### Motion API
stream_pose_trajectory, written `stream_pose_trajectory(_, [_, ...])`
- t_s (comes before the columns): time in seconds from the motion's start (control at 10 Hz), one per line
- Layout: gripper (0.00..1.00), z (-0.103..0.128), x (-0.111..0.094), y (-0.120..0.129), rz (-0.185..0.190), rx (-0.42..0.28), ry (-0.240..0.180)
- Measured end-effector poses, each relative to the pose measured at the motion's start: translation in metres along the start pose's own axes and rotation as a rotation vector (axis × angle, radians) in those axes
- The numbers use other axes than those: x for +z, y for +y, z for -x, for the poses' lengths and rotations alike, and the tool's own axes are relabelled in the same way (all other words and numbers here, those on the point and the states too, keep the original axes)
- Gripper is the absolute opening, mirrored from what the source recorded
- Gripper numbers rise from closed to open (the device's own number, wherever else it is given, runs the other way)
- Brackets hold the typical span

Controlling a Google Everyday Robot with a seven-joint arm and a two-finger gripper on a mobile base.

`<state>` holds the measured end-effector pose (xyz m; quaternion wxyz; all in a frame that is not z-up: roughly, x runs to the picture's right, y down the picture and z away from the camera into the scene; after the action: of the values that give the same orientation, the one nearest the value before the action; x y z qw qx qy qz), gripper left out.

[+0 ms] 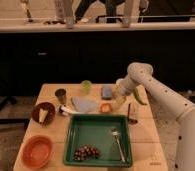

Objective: Place sponge in tray

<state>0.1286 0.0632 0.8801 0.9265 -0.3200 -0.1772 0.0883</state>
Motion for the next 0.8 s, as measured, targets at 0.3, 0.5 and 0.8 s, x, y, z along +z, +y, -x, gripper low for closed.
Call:
stream_pose_trajectory(0.3, [0.80, 0.006, 0.005, -0.006, 0.007, -0.005, -0.005])
stream_pose_trajectory(0.5, [0.80, 0.009, 0.008, -0.009, 0.011, -0.007, -0.006])
stream_pose_trajectory(0.8, [0.80, 0.017, 0.013, -0.015, 0.013, -0.014, -0.008])
